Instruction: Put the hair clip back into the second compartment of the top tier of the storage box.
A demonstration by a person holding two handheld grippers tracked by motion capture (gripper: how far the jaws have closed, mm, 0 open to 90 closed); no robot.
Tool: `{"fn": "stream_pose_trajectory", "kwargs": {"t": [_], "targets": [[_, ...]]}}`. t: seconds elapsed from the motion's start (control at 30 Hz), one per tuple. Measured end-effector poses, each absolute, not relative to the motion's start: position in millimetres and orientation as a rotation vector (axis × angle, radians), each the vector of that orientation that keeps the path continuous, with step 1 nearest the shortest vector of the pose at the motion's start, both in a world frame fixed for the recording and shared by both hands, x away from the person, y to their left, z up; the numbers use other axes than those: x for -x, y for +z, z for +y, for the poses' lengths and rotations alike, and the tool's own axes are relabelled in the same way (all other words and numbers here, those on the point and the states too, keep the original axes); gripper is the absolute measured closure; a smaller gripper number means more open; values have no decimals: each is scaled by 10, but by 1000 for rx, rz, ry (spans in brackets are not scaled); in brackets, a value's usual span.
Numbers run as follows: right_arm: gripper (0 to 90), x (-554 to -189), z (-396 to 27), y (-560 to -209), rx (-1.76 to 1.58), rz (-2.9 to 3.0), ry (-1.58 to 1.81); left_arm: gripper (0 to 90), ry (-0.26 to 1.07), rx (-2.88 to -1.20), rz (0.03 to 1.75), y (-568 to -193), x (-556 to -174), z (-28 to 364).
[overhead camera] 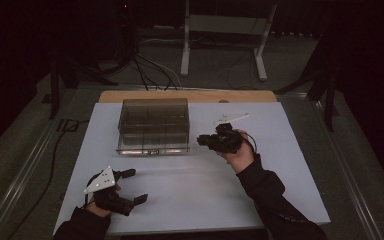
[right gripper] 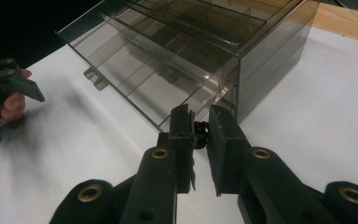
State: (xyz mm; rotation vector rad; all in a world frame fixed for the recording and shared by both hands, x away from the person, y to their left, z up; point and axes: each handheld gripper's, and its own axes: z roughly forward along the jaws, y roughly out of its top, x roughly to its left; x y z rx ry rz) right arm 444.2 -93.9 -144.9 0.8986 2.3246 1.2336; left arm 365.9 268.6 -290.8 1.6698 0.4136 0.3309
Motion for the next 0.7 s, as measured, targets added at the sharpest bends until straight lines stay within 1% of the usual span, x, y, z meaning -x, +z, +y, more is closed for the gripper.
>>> {"fn": "stream_pose_trajectory", "kwargs": {"t": [0.7], "targets": [[806, -4570, -664, -1405, -862, 2357, 1213, 5, 330, -1666, 410, -2906, -3656, 2691]]}}
